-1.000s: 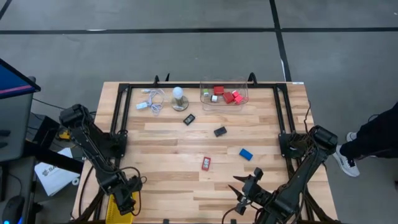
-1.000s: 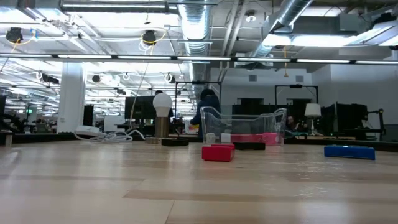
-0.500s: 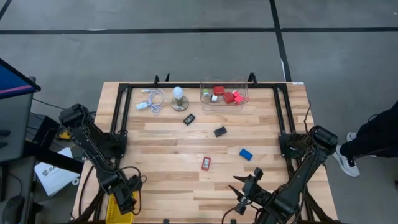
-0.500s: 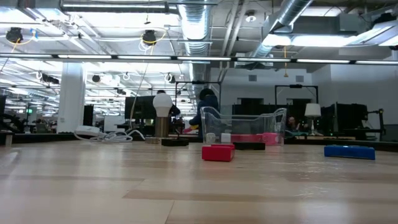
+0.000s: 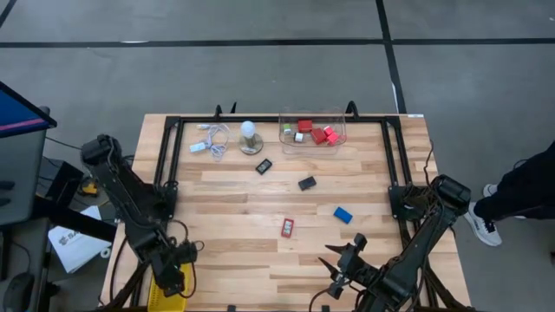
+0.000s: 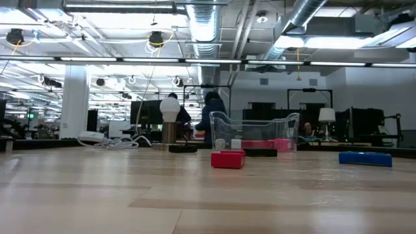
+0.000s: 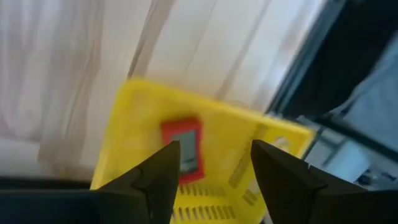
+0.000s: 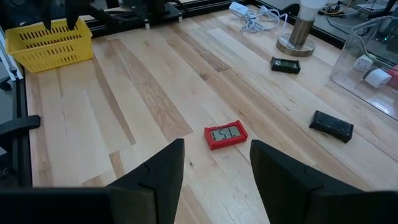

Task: Pick & Place Office items
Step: Put the left black digital clock into the yellow basket

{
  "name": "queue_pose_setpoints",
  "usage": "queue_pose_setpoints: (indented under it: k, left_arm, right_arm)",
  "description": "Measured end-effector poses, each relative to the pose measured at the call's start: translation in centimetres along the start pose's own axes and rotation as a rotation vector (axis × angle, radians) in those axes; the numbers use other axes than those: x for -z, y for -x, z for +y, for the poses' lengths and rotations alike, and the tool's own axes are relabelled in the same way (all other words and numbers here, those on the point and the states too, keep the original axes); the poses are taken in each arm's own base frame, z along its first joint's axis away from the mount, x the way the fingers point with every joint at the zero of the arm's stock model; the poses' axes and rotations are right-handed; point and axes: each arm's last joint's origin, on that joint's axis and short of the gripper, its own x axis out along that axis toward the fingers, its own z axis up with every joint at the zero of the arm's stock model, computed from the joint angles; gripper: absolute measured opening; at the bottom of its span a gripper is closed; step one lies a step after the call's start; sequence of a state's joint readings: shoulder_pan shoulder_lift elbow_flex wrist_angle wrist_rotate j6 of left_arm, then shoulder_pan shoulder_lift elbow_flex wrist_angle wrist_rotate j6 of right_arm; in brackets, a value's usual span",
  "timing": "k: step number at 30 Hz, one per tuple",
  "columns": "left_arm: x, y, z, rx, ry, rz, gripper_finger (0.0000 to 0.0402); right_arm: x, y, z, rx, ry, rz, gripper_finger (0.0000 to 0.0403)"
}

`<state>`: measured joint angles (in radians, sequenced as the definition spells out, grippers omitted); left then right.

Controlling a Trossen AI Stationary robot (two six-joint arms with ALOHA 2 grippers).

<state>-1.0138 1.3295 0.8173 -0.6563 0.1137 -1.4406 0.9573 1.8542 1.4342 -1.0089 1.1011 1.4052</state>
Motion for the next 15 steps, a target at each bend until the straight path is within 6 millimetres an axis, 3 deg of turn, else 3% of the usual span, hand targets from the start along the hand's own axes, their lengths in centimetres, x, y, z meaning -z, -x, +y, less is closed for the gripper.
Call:
queue_pose_setpoints:
  k: [4, 9, 12, 15]
  left_arm:
    - [-0.1, 2.5, -0.1, 0.106, -0.107, -0.168, 0.0202]
    - [-1.0, 5.0, -1.6, 0.297, -0.303, -0.445, 0.0195]
    - [-2.6, 4.7, -2.2, 0.309, -0.34, -0.52, 0.019]
    - [-5.0, 3.2, -2.1, 0.21, -0.345, -0.563, 0.0191]
  right_arm:
    - [-0.1, -0.1, 0.0, 0.004, 0.001, 0.0, 0.0177]
    - [-0.2, -0.3, -0.1, 0.011, 0.007, 0.0, 0.0177]
    - [-0.2, -0.4, -0.1, 0.01, 0.01, 0.0, 0.0177]
    - [-0.2, -0.3, -0.1, 0.01, 0.013, 0.0, 0.0177]
